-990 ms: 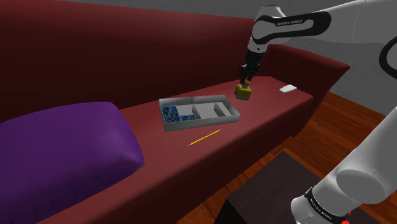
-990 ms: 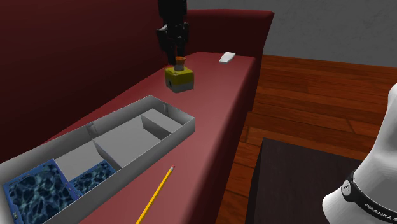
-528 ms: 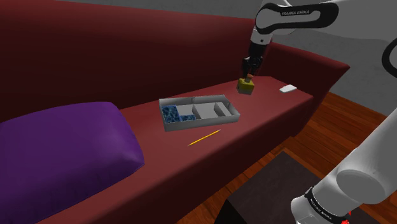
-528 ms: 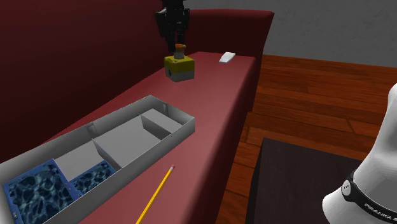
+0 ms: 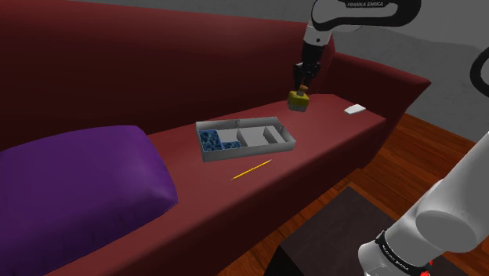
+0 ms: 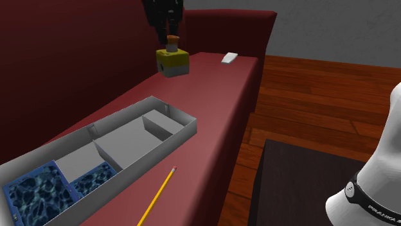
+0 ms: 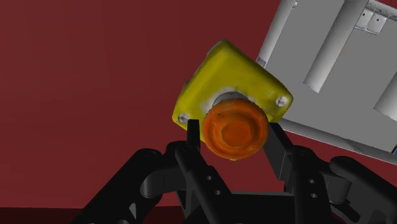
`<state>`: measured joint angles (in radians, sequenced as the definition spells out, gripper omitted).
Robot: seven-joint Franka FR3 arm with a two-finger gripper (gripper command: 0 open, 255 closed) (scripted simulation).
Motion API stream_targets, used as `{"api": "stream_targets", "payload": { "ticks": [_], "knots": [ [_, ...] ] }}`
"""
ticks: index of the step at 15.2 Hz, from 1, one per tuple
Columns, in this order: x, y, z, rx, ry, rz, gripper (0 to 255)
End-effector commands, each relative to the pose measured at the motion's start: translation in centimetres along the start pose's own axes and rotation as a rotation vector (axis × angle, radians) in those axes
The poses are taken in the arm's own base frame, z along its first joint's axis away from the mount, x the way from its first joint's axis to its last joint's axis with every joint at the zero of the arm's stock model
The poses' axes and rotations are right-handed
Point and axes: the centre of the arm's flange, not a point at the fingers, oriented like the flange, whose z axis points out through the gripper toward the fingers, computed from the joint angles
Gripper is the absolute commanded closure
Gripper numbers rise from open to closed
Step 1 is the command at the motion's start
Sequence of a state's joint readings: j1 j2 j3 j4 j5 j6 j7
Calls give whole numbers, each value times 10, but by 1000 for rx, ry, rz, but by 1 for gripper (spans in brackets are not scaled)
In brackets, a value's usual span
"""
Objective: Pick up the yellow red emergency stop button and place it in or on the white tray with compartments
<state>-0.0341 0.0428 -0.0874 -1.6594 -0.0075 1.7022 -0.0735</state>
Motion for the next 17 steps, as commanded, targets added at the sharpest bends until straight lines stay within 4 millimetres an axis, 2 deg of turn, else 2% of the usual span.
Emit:
{"api": "stream_targets", "payload": {
  "ticks": [1,17],
  "knots": [
    [2,-27,-6,0,0,1,255],
    [21,-234,-44,0,0,1,255]
  ]
}}
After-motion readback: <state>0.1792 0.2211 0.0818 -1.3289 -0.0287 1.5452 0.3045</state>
